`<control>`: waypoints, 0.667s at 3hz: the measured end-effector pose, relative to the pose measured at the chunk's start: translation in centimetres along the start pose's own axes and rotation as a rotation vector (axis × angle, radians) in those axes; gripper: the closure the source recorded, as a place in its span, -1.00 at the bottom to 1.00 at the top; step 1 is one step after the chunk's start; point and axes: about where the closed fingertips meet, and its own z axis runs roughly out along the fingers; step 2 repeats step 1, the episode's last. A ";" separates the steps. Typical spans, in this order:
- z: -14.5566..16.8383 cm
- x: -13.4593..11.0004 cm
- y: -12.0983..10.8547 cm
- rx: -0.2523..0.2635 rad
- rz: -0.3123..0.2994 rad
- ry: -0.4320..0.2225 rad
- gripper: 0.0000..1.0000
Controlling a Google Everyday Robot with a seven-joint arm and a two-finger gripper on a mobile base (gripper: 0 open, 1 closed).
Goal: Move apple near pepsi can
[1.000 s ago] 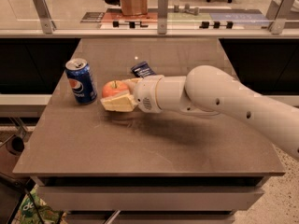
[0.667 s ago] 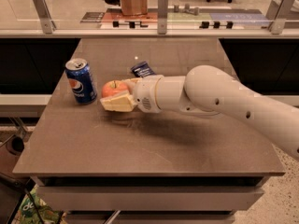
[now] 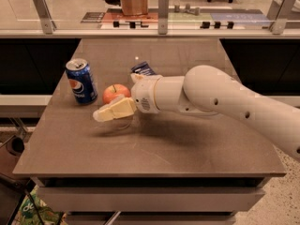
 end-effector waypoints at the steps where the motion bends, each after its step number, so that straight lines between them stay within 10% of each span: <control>1: 0.0 0.0 0.0 0.000 0.000 0.000 -1.00; 2: 0.0 0.0 0.0 0.000 0.000 0.000 -1.00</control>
Offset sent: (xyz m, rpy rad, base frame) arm 0.0000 0.0000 0.0000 0.0000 0.0000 0.0000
